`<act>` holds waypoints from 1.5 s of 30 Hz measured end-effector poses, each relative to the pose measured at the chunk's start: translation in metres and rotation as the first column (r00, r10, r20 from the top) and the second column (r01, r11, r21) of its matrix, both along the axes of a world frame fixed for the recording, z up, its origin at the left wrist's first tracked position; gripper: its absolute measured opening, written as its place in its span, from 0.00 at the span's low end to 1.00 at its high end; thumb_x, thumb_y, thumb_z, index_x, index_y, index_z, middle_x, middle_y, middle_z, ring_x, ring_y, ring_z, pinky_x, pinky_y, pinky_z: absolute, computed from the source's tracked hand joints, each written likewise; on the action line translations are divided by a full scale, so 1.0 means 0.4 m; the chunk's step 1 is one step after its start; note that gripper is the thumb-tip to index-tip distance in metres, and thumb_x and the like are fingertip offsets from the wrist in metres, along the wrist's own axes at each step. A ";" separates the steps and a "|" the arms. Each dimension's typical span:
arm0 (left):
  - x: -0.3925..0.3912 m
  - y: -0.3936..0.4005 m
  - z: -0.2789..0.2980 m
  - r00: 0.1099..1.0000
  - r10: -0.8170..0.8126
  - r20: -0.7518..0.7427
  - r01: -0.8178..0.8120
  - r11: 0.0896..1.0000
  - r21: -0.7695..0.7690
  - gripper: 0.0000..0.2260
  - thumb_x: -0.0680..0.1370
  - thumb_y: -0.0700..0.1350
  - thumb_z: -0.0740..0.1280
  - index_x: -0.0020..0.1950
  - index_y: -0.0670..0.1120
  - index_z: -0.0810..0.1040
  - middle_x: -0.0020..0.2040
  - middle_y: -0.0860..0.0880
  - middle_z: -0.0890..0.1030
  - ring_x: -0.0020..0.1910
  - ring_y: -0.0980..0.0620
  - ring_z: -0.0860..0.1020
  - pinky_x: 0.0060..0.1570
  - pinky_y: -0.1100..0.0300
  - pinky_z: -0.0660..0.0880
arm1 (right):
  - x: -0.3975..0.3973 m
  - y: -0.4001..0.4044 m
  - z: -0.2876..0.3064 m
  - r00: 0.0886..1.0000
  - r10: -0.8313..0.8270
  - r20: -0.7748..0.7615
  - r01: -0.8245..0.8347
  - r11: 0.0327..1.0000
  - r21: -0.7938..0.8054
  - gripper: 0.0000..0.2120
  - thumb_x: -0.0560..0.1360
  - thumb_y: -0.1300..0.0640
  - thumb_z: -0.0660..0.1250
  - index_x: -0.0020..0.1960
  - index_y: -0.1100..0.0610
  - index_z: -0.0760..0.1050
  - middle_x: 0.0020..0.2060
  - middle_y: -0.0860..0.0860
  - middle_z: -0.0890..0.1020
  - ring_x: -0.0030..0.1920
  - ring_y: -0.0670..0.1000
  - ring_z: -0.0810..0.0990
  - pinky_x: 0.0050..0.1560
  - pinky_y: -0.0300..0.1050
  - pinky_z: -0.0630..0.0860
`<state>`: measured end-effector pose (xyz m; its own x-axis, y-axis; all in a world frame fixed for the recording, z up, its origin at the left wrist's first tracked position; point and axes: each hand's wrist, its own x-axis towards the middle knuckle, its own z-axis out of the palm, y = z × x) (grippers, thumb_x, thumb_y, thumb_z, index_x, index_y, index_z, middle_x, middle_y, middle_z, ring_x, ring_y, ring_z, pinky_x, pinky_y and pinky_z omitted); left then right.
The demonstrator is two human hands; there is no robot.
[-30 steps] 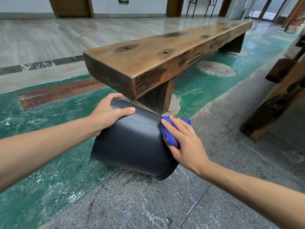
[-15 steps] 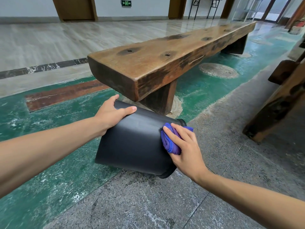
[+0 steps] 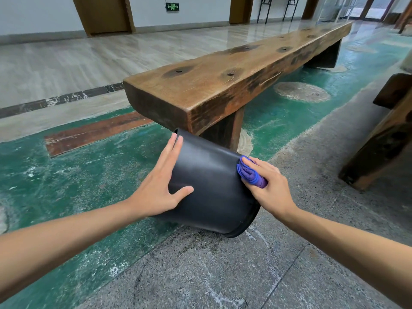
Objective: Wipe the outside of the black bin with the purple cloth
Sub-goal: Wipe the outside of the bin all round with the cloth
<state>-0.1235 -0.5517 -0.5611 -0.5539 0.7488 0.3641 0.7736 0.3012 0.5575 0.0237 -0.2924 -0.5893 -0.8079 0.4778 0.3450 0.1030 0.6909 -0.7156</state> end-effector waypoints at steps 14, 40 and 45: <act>-0.001 0.036 0.014 0.981 0.060 0.184 -0.073 0.995 0.066 0.48 0.71 0.54 0.77 0.82 0.54 0.50 0.82 0.63 0.44 0.77 0.71 0.47 0.66 0.82 0.47 | -0.047 -0.010 0.031 0.996 -0.088 0.018 0.089 0.962 -0.257 0.19 0.72 0.60 0.76 0.62 0.47 0.84 0.61 0.44 0.84 0.65 0.40 0.78 0.73 0.42 0.69; -0.081 0.044 0.026 0.814 0.403 0.418 -0.360 0.915 -0.181 0.42 0.66 0.54 0.81 0.77 0.55 0.67 0.83 0.52 0.51 0.80 0.48 0.55 0.70 0.55 0.58 | 0.067 -0.170 -0.063 0.993 0.042 0.111 -0.022 0.985 -0.172 0.23 0.75 0.55 0.76 0.69 0.45 0.78 0.70 0.44 0.77 0.72 0.44 0.69 0.76 0.38 0.60; -0.099 0.040 0.020 0.725 0.455 0.517 -0.428 0.886 -0.179 0.39 0.66 0.52 0.80 0.76 0.54 0.70 0.81 0.48 0.60 0.77 0.47 0.64 0.71 0.52 0.63 | 0.065 -0.188 -0.088 0.991 0.040 0.124 -0.023 0.991 -0.132 0.24 0.75 0.58 0.75 0.69 0.43 0.78 0.70 0.43 0.77 0.72 0.45 0.69 0.71 0.25 0.54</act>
